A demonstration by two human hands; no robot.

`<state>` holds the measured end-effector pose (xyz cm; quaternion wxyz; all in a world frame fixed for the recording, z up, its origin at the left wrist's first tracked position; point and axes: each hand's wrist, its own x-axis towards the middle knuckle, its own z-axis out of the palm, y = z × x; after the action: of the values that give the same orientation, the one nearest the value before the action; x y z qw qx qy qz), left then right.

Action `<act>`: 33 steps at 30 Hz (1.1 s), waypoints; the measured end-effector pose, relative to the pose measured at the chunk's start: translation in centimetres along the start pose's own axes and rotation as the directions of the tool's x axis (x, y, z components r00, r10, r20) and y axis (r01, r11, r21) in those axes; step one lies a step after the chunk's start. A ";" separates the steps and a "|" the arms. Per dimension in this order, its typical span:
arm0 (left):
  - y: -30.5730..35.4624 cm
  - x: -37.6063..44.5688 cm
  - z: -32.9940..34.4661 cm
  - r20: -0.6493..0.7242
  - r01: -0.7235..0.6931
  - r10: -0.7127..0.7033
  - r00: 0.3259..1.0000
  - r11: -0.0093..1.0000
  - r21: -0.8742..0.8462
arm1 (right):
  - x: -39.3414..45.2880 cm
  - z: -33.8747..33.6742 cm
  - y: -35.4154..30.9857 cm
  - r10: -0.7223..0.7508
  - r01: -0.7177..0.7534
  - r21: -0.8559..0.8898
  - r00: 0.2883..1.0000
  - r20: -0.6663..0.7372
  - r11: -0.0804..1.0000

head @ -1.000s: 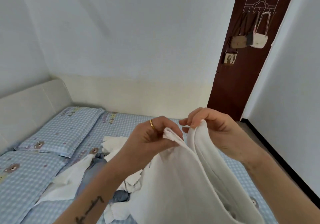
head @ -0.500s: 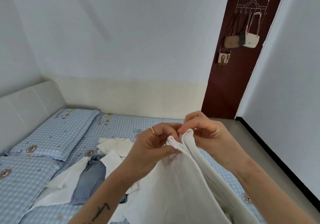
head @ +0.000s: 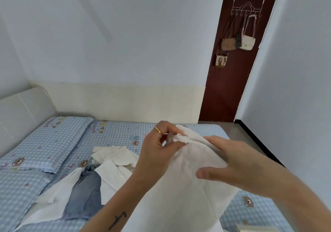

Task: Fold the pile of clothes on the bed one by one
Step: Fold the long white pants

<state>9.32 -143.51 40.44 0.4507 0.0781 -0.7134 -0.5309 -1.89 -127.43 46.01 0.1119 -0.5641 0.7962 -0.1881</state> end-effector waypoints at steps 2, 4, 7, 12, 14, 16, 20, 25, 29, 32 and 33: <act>0.7 1.0 1.4 -0.010 -0.043 0.043 0.999 0.999 0.006 | 1.2 -0.5 -0.4 0.038 -0.077 -0.238 0.986 -0.162 0.968; 1.7 2.6 2.2 0.000 -0.078 0.078 0.997 0.997 -0.017 | 2.4 -2.3 -0.3 -0.006 -0.057 -0.230 0.965 -0.262 0.971; 3.7 6.1 2.7 0.039 -0.115 0.117 0.992 0.992 -0.052 | 3.6 -7.4 0.1 -0.090 0.030 -0.214 0.956 -0.279 0.976; 8.8 12.1 3.7 0.046 -0.249 0.249 0.967 0.968 -0.019 | 5.2 -16.0 -0.7 -0.215 0.137 -0.261 0.929 -0.301 0.955; 11.2 14.0 4.4 0.019 -0.316 0.316 0.949 0.949 0.020 | 5.4 -19.0 -0.8 -0.231 0.136 -0.278 0.911 -0.343 0.951; 13.2 15.5 5.4 0.004 -0.382 0.383 0.924 0.922 0.063 | 5.5 -21.4 -0.7 -0.254 0.144 -0.292 0.888 -0.383 0.945; 16.0 17.5 7.2 -0.023 -0.475 0.482 0.876 0.870 0.130 | 5.1 -24.5 -0.5 -0.290 0.164 -0.298 0.843 -0.453 0.940; 18.4 18.4 8.2 0.036 -0.496 0.500 0.865 0.844 0.204 | 4.7 -26.4 -0.1 -0.304 0.171 -0.305 0.831 -0.466 0.937; 19.9 18.8 7.3 0.388 -0.498 0.317 0.865 0.628 0.598 | 4.5 -24.8 0.0 -0.289 0.178 -0.296 0.873 -0.392 0.938; 19.9 18.2 7.9 0.492 -0.503 0.116 0.863 0.099 0.859 | 5.1 -21.4 0.2 -0.299 0.194 -0.298 0.882 -0.364 0.935; 19.5 17.8 8.3 0.504 -0.506 0.058 0.862 0.041 0.861 | 5.4 -20.3 0.5 -0.300 0.179 -0.321 0.873 -0.383 0.930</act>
<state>0.10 -140.08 66.32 0.2507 0.1202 -0.9440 0.1778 -12.09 -128.84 64.29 -0.1685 -0.6145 0.7425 -0.2066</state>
